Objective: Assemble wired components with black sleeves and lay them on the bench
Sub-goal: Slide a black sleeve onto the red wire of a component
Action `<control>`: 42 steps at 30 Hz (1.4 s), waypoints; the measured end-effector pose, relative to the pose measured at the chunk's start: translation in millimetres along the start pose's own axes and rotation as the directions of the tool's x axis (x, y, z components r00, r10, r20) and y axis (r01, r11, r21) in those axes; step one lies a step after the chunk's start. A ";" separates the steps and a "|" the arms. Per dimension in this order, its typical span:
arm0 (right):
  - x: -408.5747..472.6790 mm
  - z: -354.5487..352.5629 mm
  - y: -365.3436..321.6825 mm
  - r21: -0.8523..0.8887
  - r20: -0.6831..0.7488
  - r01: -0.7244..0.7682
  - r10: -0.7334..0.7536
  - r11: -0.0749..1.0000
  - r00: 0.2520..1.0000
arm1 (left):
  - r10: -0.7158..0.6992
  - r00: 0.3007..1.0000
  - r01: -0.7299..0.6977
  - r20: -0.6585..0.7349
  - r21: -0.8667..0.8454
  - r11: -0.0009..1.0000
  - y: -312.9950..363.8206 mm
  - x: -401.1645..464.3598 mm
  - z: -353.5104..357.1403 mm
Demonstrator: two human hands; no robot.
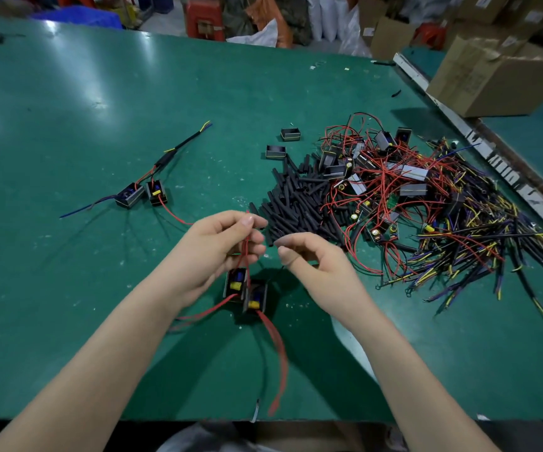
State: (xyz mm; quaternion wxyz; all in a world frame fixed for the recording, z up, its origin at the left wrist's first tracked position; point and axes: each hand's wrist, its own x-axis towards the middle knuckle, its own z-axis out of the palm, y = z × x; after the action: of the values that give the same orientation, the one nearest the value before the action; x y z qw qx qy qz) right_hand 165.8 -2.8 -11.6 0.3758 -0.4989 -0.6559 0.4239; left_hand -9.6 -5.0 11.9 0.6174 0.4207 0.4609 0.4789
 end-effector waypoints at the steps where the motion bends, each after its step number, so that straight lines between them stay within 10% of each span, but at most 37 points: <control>1: -0.2 3.9 1.2 0.003 -0.035 -0.008 0.008 1.000 0.999 | -0.004 1.000 0.004 0.006 -0.051 0.999 0.4 -0.7 -0.3; 5: 3.1 11.5 -1.9 0.231 -0.175 -0.125 0.168 0.965 0.970 | 0.019 1.000 -0.018 0.003 -0.152 0.988 -2.6 -3.1 0.0; 9: 5.3 12.5 -7.7 0.355 0.036 -0.315 0.324 0.880 0.945 | 0.054 0.998 -0.048 0.034 -0.162 0.986 -5.9 -5.4 1.2; 17: -0.6 18.2 -8.8 0.585 0.034 -0.167 0.182 0.793 0.983 | 0.450 0.866 -0.364 -0.216 0.344 0.866 -19.2 -7.1 8.4; 22: -3.0 24.1 -12.6 0.661 0.040 -0.134 0.144 0.738 0.989 | 0.329 0.922 -0.308 -0.202 0.132 0.942 -22.3 -6.4 22.7; 42: -0.6 15.4 -11.0 0.623 -0.129 0.067 0.019 0.780 0.991 | 0.278 0.956 -0.243 -0.092 0.279 0.929 -21.3 -8.0 27.4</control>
State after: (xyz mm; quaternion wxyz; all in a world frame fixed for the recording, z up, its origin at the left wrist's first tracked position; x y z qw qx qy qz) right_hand 148.1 -7.8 -6.9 0.5666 -0.3636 -0.4589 0.5798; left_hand 20.4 -19.0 -1.3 0.4554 0.5249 0.4998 0.5170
